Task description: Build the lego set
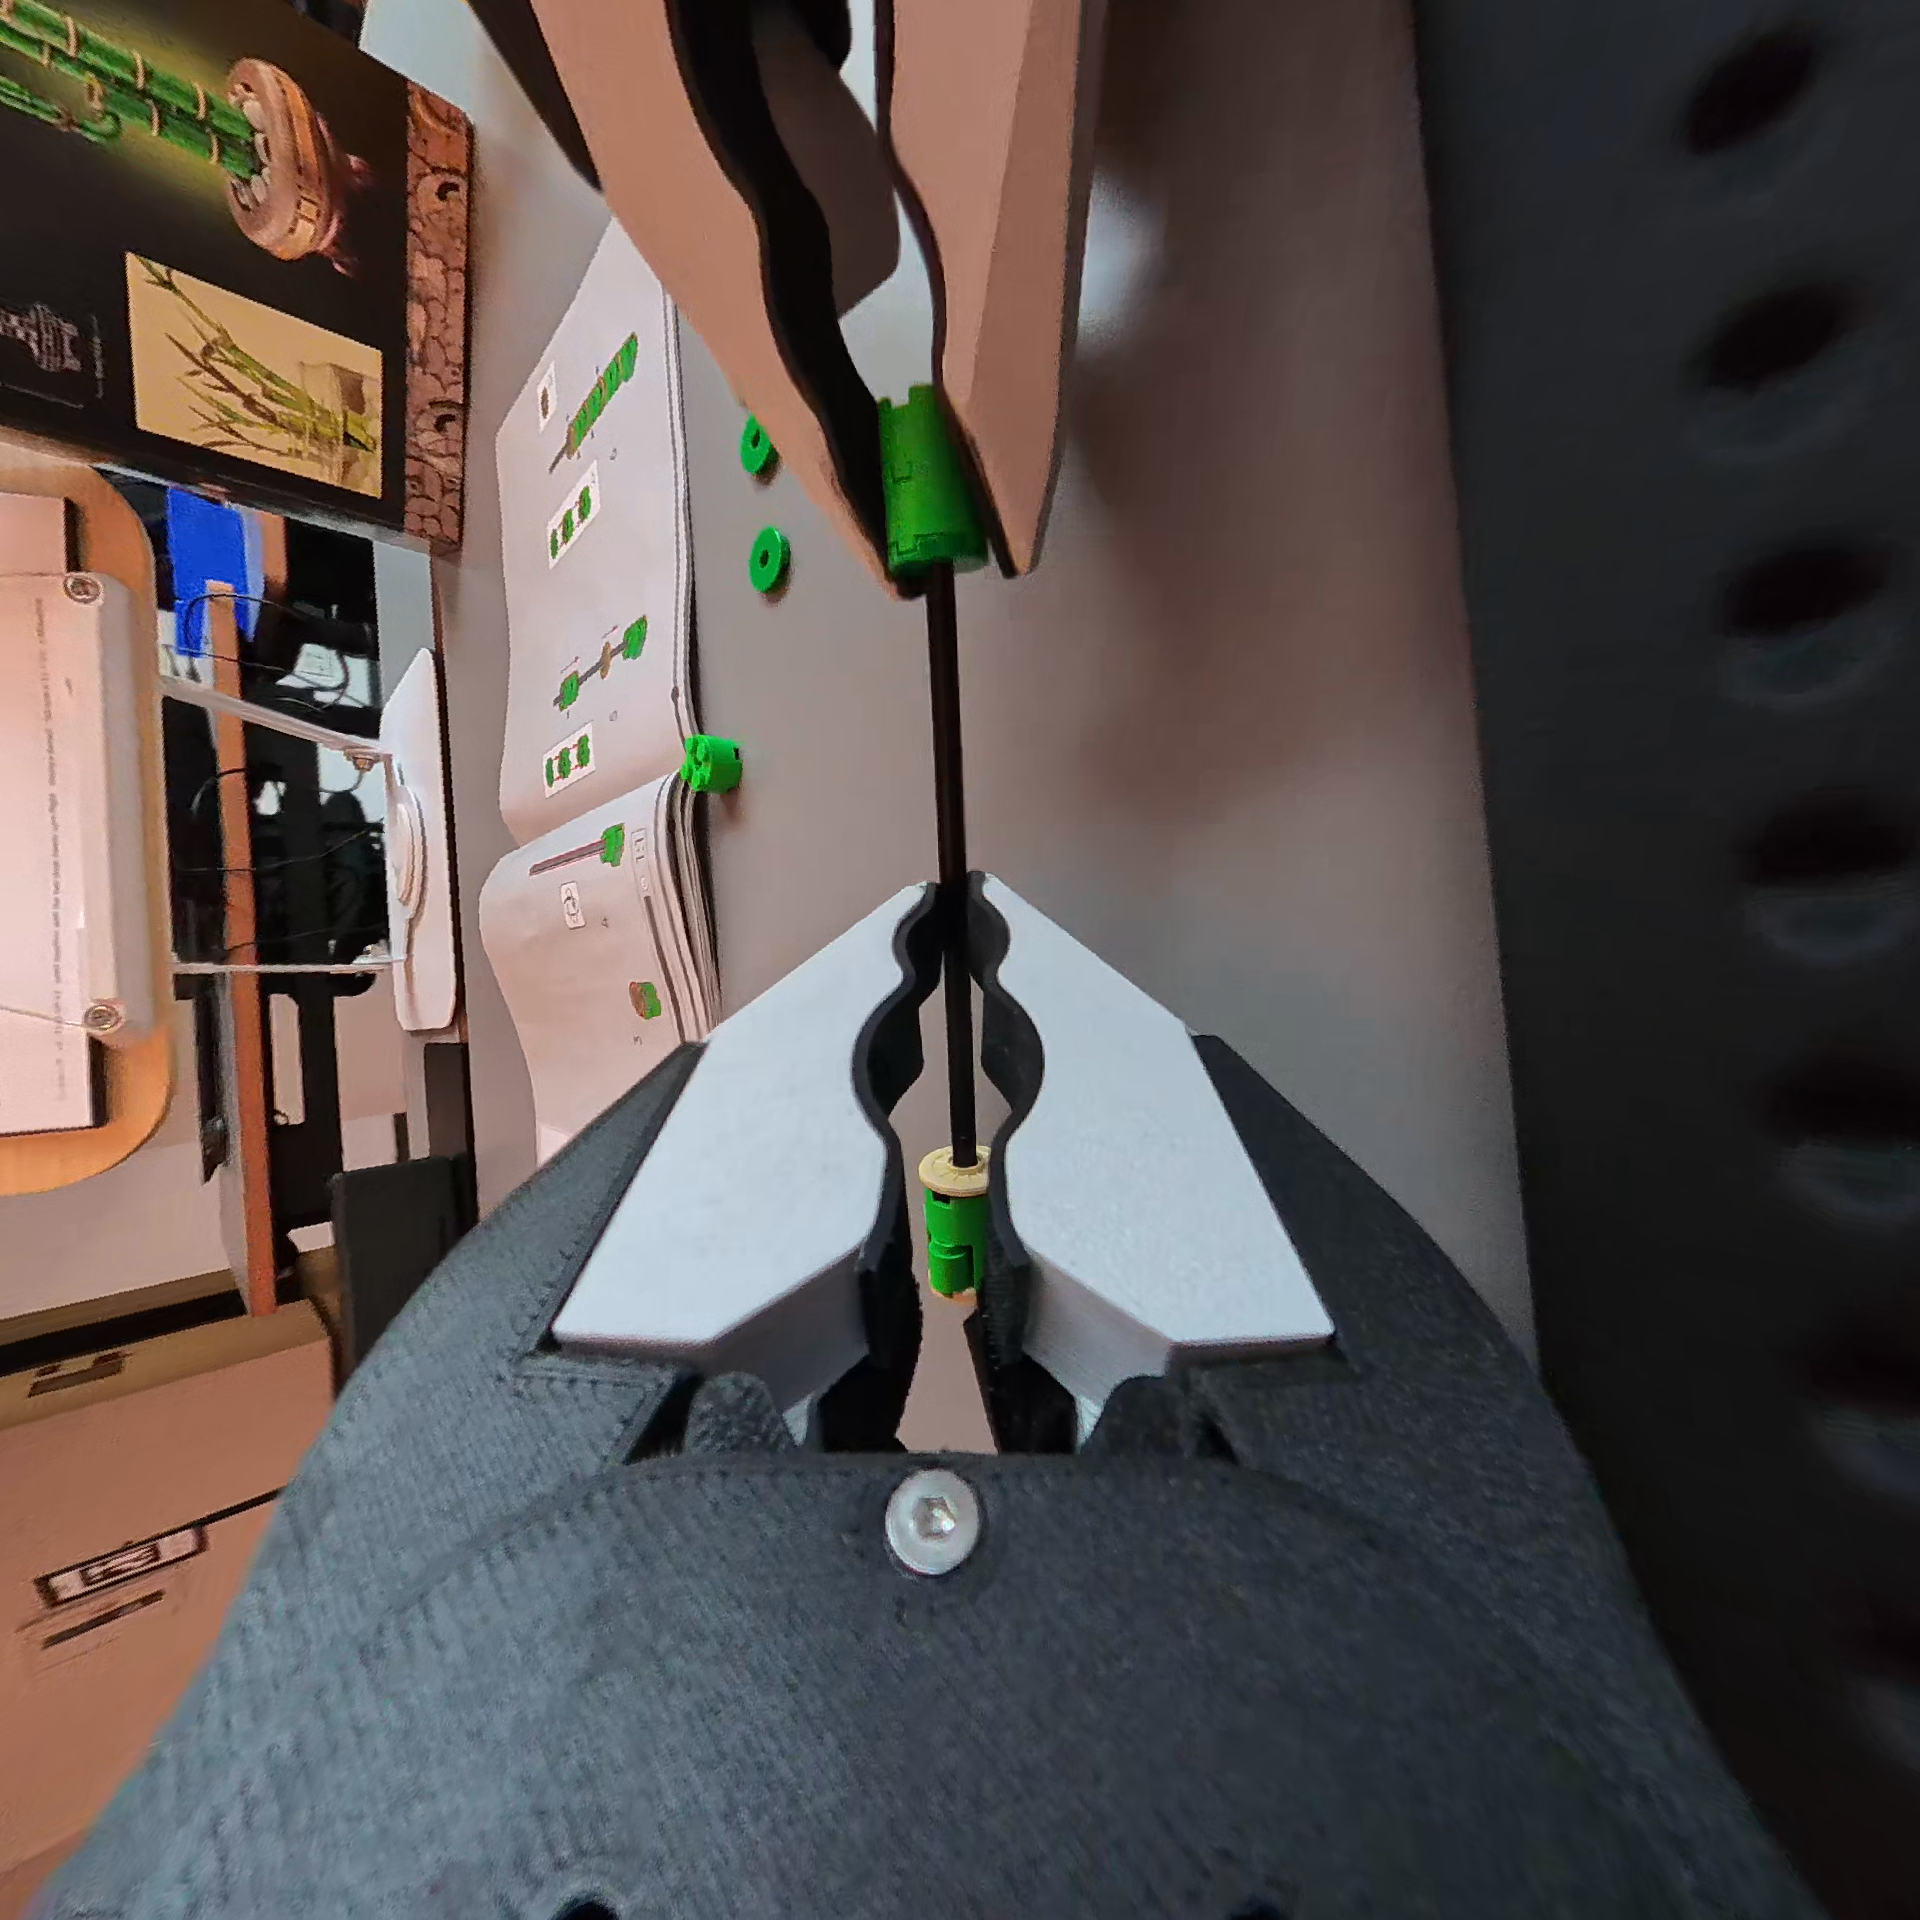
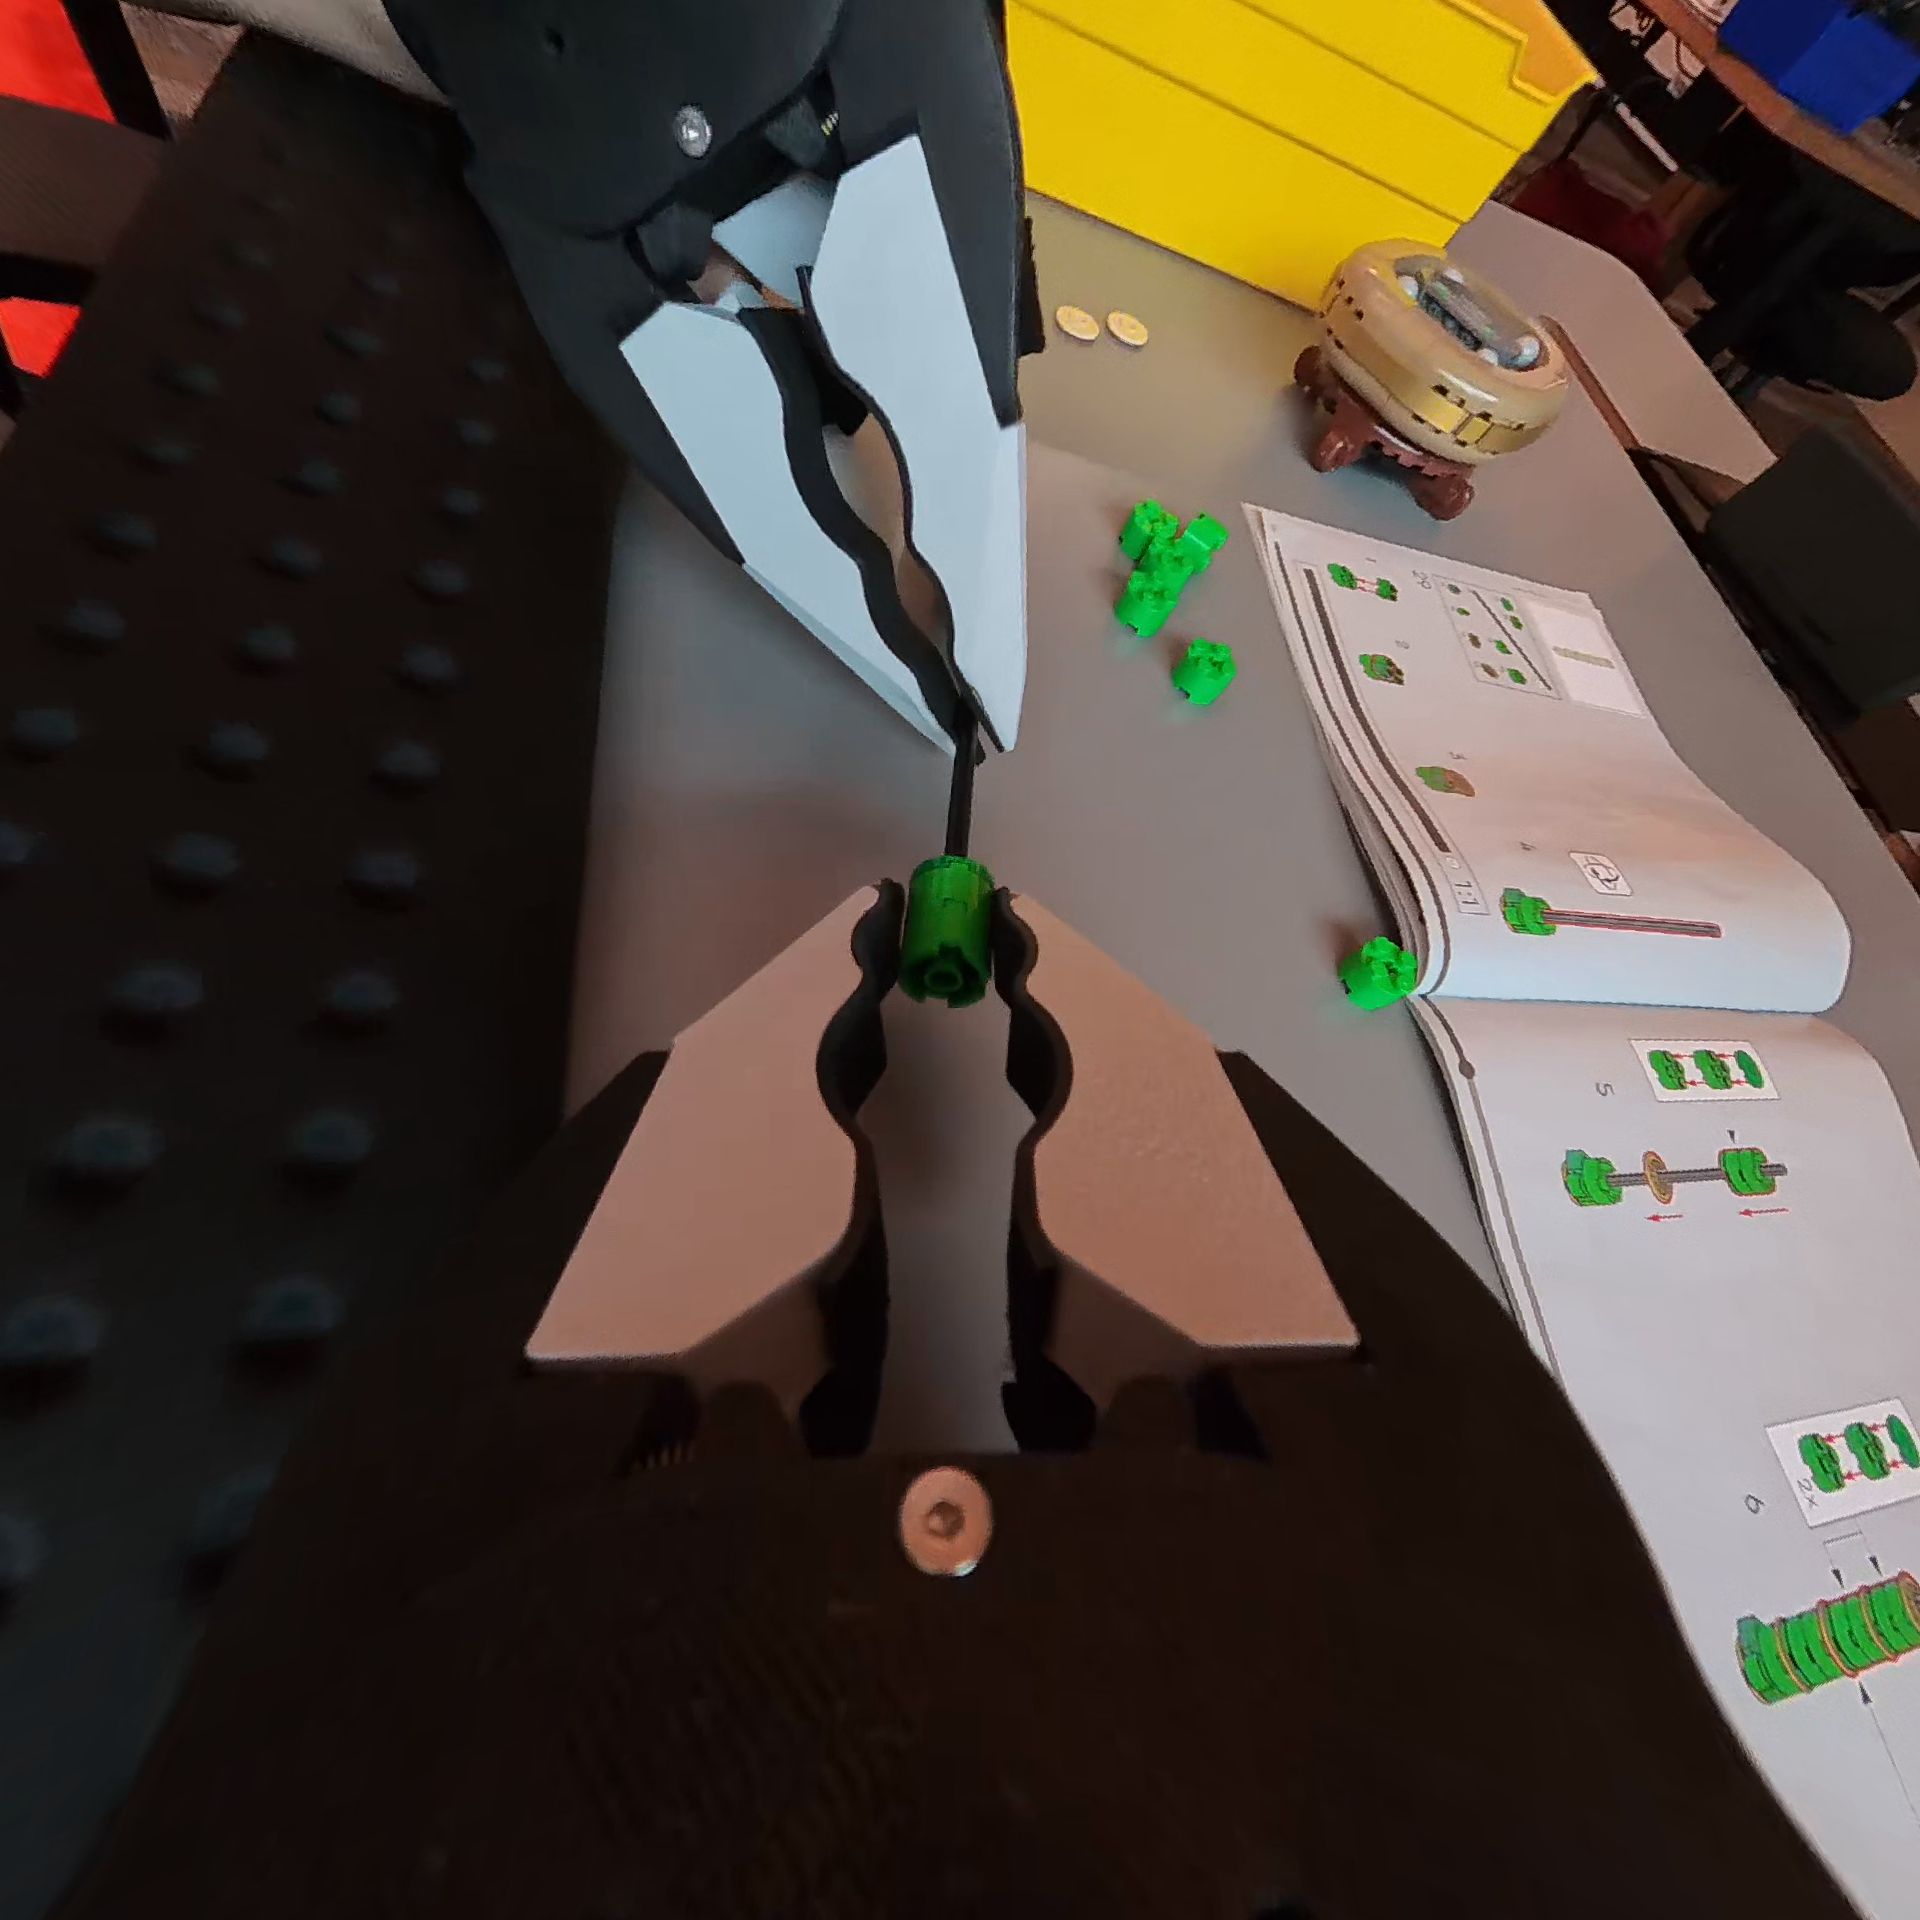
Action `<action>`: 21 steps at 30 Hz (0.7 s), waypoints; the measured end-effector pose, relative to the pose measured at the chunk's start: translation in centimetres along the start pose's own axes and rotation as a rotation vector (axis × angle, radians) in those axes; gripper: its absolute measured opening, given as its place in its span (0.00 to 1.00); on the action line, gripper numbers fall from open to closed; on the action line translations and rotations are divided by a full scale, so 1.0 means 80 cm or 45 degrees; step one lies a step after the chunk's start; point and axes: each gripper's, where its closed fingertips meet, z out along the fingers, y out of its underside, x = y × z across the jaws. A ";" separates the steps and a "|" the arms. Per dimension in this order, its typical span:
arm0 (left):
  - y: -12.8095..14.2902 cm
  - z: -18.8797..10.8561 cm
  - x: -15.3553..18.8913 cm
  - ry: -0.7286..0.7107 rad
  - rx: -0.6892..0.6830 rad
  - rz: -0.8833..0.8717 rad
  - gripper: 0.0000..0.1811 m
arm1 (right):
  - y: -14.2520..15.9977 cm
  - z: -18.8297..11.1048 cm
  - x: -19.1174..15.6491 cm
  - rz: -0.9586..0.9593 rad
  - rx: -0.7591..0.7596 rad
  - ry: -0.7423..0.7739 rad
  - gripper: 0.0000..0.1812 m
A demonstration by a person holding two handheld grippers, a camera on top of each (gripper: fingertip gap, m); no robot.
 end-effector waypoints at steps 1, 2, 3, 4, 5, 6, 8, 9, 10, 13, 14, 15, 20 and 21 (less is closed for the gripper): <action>0.000 0.000 0.000 -0.001 -0.002 0.001 0.01 | 0.000 0.000 0.000 0.001 -0.002 0.005 0.08; 0.000 0.000 -0.001 -0.003 0.005 -0.009 0.01 | -0.003 -0.001 0.002 -0.010 0.007 0.020 0.08; -0.001 -0.001 -0.003 -0.009 0.022 -0.027 0.01 | -0.005 -0.002 0.003 -0.017 0.021 0.029 0.08; -0.002 -0.002 -0.005 -0.013 0.043 -0.058 0.01 | -0.006 -0.003 0.005 -0.011 0.029 0.036 0.08; -0.003 -0.002 -0.008 -0.025 0.057 -0.093 0.01 | -0.007 -0.004 0.007 0.002 0.038 0.041 0.08; -0.003 -0.003 -0.012 -0.048 0.064 -0.120 0.02 | -0.008 -0.004 0.009 0.015 0.050 0.044 0.08; -0.006 -0.006 -0.020 -0.078 0.086 -0.151 0.08 | -0.010 -0.005 0.010 0.040 0.066 0.035 0.08; -0.008 -0.006 -0.019 -0.069 0.101 -0.162 0.09 | -0.012 -0.005 0.011 0.037 0.072 0.040 0.08; -0.009 -0.006 -0.018 -0.060 0.106 -0.166 0.10 | -0.013 -0.004 0.011 0.030 0.075 0.043 0.08; -0.009 -0.003 -0.016 -0.053 0.081 -0.117 0.13 | -0.016 -0.001 0.009 0.003 0.073 0.045 0.08; -0.011 -0.003 -0.015 -0.053 0.079 -0.098 0.12 | -0.016 0.000 0.008 -0.005 0.072 0.045 0.08; -0.015 -0.002 -0.013 -0.044 0.083 -0.085 0.11 | -0.017 0.001 0.007 -0.008 0.071 0.043 0.08; -0.026 0.004 -0.010 -0.059 0.060 -0.021 0.01 | -0.015 0.003 0.005 0.001 0.069 0.030 0.08; -0.026 0.005 -0.008 -0.058 0.046 -0.009 0.01 | -0.013 0.004 0.004 0.011 0.063 0.019 0.08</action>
